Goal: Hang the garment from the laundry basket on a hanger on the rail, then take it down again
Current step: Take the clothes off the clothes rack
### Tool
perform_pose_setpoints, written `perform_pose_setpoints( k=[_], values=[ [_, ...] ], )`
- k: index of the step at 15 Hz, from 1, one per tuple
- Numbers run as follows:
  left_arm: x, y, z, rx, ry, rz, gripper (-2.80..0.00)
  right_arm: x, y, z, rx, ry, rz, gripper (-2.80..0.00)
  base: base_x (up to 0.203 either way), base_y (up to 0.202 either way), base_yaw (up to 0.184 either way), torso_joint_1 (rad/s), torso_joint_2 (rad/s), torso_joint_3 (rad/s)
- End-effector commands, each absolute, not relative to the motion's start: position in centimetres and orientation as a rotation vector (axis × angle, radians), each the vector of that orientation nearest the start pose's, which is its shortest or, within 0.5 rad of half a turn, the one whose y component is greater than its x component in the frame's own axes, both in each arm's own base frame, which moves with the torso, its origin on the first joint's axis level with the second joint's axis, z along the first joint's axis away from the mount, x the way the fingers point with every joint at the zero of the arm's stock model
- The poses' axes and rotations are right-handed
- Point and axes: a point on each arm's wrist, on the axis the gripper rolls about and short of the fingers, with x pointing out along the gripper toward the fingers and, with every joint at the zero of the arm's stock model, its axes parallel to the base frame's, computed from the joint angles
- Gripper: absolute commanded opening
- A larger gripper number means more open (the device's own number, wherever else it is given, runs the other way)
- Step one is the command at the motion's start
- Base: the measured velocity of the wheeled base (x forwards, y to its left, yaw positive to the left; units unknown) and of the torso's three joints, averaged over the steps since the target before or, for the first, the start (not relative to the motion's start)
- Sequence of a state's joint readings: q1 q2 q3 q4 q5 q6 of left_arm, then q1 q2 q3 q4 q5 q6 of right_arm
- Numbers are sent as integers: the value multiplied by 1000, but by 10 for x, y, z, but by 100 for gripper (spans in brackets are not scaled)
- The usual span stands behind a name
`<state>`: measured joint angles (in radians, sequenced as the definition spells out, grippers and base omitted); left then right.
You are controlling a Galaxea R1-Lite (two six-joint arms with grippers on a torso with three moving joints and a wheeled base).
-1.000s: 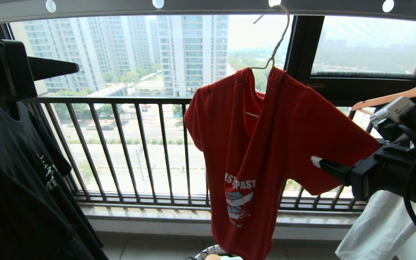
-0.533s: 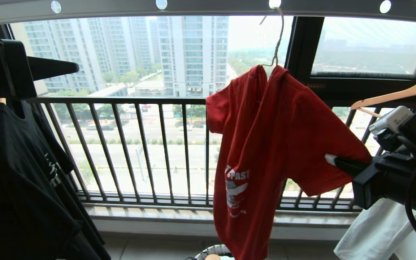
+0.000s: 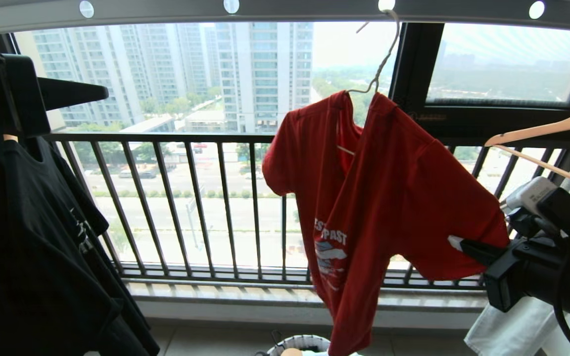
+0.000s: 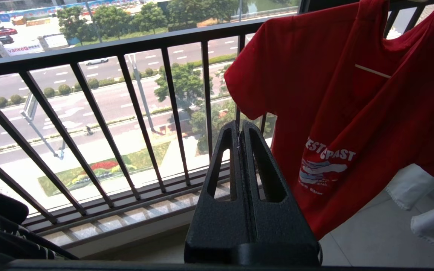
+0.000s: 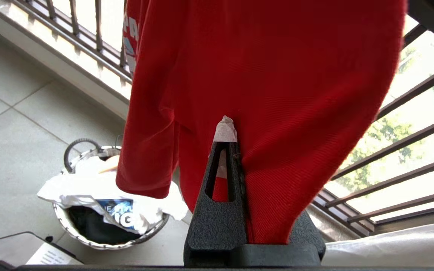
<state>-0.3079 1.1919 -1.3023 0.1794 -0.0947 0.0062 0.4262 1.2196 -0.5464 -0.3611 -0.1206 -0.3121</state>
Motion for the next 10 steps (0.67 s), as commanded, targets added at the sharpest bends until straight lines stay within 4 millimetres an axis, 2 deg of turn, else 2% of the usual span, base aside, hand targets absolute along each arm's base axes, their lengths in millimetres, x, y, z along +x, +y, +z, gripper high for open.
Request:
perform_pose_setpoints(
  k=[1,10],
  values=[
    [149,-50,366,14,71,-403,-280,160,70,190,-401,285,354,-280,0,0,0,0,0,0],
    [147,-49,366,13,68,-403,-280,151,66,161,-446,389,373,-280,0,0,0,0,0,0]
  ],
)
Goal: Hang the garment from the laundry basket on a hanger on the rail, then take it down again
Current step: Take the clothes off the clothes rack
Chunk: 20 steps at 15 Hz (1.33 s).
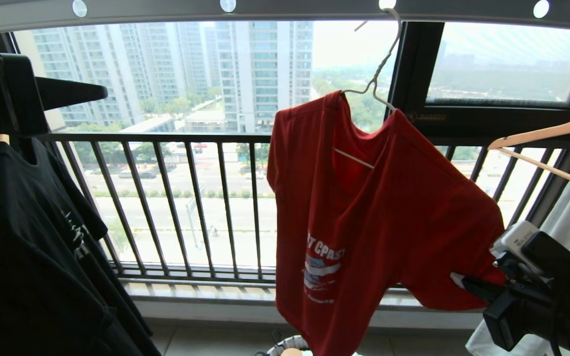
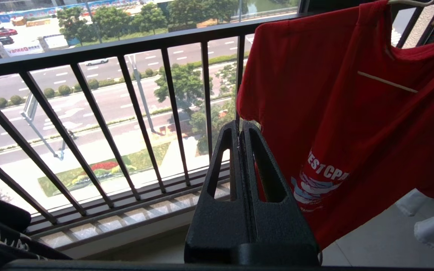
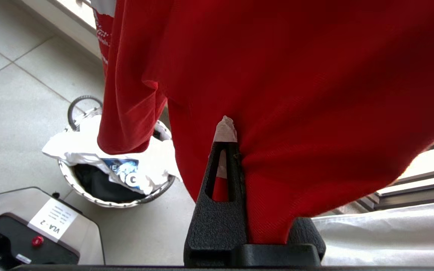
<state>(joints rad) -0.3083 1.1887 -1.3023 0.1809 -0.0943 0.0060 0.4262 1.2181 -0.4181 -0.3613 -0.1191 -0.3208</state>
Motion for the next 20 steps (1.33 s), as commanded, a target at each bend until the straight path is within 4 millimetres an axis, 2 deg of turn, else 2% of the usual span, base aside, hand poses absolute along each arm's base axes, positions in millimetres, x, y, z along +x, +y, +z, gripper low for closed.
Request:
perform_pose_setpoints(
  k=[1,4,11,18,20],
  values=[
    [147,-49,366,13,68,-403,-280,150,65,157,-464,403,378,-280,0,0,0,0,0,0],
    [146,-49,367,13,63,-403,-280,150,65,146,-494,449,390,-280,0,0,0,0,0,0],
    [143,-48,368,14,55,-404,-280,147,64,136,-545,485,408,-280,0,0,0,0,0,0],
    [142,-47,368,15,53,-407,-280,145,63,144,-528,438,399,-280,0,0,0,0,0,0],
    [141,-47,368,15,53,-407,-280,137,60,152,-507,386,404,-280,0,0,0,0,0,0]
  ],
)
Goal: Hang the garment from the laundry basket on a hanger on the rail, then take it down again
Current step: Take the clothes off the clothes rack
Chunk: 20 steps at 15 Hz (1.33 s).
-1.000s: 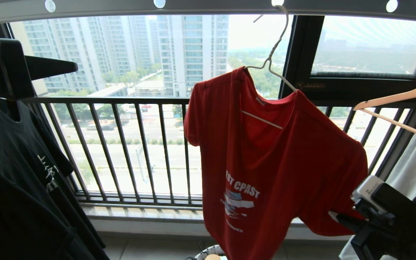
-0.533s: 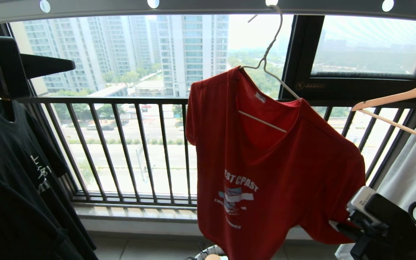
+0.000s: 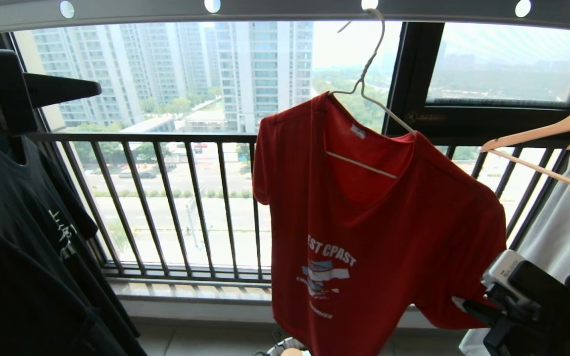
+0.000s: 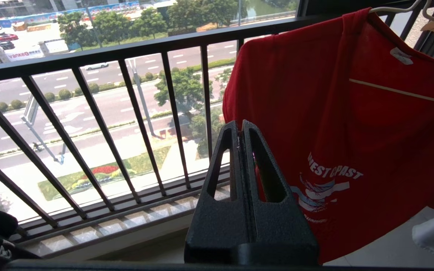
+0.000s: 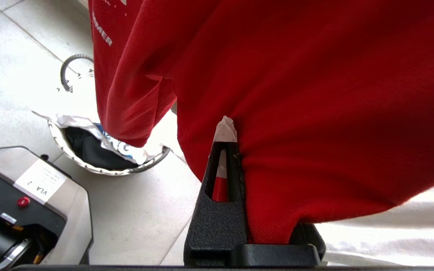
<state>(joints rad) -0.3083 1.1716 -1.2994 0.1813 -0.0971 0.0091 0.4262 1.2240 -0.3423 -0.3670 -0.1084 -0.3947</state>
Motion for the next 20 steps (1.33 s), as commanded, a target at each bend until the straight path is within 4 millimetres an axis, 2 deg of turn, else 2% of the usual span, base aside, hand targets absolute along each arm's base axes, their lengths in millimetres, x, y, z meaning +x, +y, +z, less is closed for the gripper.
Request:
perform_pose_setpoints(
  k=[1,7,9,10,13,17,20],
  values=[
    [142,-48,367,15,55,-408,-280,131,57,155,-483,359,414,-280,0,0,0,0,0,0],
    [144,-48,367,14,58,-408,-280,77,33,164,-390,319,423,-280,0,0,0,0,0,0],
    [143,-48,368,15,55,-408,-280,72,31,166,-378,322,422,-277,0,0,0,0,0,0],
    [142,-48,368,15,53,-407,-280,73,31,168,-377,319,423,0,0,0,0,0,0,0],
    [143,-48,368,15,56,-408,-280,68,29,172,-371,307,419,0,0,0,0,0,0,0],
    [147,-49,366,15,67,-408,-280,39,17,179,-286,262,440,0,0,0,0,0,0,0],
    [150,-50,365,16,77,-408,-280,30,17,190,-165,243,583,0,0,0,0,0,0,0]
  ],
)
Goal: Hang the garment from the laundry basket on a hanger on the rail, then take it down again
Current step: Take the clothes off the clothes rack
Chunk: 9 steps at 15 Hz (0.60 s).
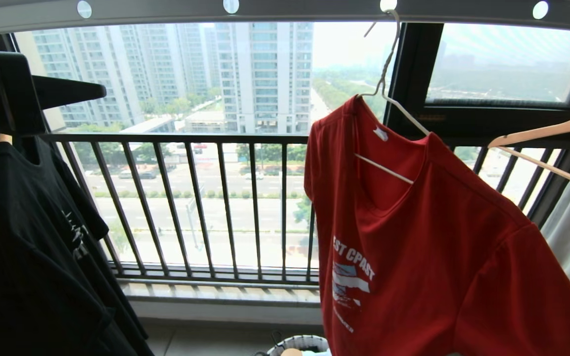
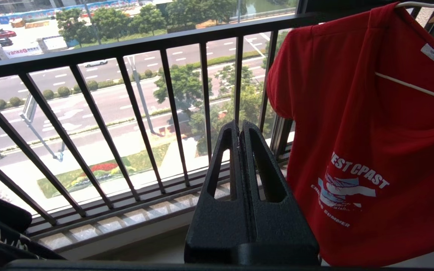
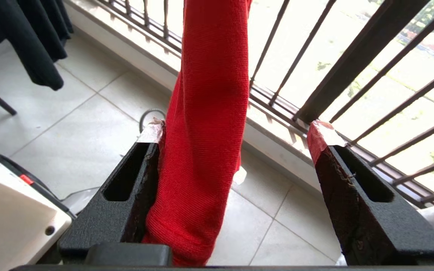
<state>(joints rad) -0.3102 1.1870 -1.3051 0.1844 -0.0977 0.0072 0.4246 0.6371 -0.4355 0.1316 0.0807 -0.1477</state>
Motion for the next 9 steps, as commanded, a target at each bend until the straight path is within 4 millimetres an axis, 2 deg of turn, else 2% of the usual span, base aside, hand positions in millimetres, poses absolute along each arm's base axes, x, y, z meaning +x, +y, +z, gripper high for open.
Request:
perform_pose_setpoints(
  k=[1,4,9],
  values=[
    [151,-51,365,16,80,-408,-280,28,18,193,-122,237,639,0,0,0,0,0,0,0],
    [153,-51,364,18,86,-408,-280,22,19,203,-6,218,791,0,0,0,0,0,0,0],
    [149,-50,366,16,70,-408,-280,19,17,214,-4,205,762,0,0,0,0,0,0,0]
  ],
)
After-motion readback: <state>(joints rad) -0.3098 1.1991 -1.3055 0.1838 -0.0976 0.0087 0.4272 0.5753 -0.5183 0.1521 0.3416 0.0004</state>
